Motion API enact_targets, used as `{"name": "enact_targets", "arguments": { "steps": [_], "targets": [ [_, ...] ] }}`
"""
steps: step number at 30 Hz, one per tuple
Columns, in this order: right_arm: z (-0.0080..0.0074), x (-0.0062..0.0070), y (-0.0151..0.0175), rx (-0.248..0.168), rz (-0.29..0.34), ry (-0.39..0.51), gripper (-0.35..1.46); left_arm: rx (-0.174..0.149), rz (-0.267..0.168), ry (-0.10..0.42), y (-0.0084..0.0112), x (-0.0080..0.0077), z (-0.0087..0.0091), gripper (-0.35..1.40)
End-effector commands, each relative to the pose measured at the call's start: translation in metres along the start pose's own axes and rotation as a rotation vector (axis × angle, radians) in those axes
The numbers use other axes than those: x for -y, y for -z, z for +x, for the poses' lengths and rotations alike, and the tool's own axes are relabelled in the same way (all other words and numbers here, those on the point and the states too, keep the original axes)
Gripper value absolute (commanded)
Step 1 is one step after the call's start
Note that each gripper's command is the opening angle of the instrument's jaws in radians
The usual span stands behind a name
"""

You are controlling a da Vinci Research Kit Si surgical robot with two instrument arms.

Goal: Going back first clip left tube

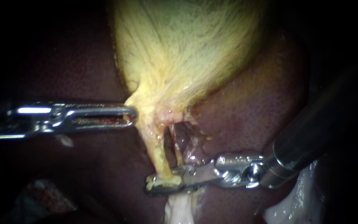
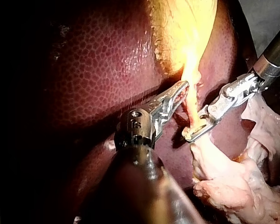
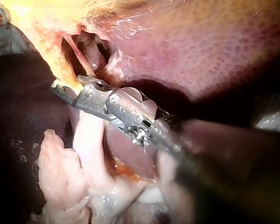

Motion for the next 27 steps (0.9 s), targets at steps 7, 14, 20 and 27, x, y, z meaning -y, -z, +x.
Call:
{"name": "enact_targets", "arguments": {
  "steps": [7,14,20,27],
  "targets": [
    [0.0000,0.0000,0.0000,0.000,0.000,0.000,-0.35,0.000,0.000,0.000,0.0000,0.0000,0.0000,-0.30],
    [0.0008,-0.0002,-0.0002,-0.046,-0.021,0.080,0.42,0.000,0.000,0.000,0.0000,0.0000,0.0000,-0.30],
    [0.0021,-0.0003,0.0003,-0.106,-0.063,0.207,0.58,0.000,0.000,0.000,0.0000,0.0000,0.0000,-0.30],
    [0.0024,-0.0003,0.0009,-0.115,-0.126,0.300,0.60,0.000,0.000,-0.001,0.0001,0.0000,0.0000,-0.30]
  ]
}}
